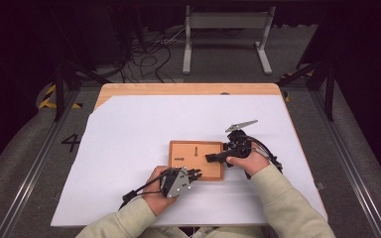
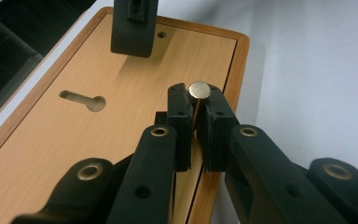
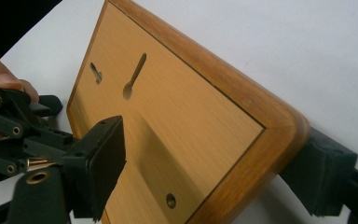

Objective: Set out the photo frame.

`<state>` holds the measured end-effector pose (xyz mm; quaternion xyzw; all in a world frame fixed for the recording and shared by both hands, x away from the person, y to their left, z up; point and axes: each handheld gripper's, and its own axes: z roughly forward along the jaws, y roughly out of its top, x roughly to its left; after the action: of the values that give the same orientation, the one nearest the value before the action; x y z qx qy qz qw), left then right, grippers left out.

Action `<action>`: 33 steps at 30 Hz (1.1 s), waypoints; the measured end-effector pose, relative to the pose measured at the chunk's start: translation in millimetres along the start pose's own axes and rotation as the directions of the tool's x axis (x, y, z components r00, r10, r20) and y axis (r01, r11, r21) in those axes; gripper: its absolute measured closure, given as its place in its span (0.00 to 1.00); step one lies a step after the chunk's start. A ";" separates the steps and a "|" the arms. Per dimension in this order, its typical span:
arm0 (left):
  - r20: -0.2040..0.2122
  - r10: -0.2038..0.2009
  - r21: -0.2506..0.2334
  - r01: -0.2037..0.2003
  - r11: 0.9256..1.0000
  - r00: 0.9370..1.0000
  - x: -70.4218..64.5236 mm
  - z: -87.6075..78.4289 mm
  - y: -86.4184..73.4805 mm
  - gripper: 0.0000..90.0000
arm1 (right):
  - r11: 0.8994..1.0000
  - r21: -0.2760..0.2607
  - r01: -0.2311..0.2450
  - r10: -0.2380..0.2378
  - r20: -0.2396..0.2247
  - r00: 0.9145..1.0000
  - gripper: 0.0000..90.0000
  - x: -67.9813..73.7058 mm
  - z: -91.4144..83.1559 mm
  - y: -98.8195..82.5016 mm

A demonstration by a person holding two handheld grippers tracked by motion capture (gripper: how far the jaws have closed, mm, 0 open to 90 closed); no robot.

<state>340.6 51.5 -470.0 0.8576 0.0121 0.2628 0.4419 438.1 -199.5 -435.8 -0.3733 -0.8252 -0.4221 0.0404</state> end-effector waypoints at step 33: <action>0.113 -0.286 -0.123 0.299 0.946 0.952 26.1 -53.7 -6.7 0.63 | 0.996 0.018 0.087 -0.086 -0.063 0.994 0.42 5.3 -7.3 3.6</action>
<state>339.7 102.6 -438.3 0.8249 0.1001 0.1539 0.5346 434.8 -200.4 -426.8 -0.3233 -0.8432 -0.4263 0.0515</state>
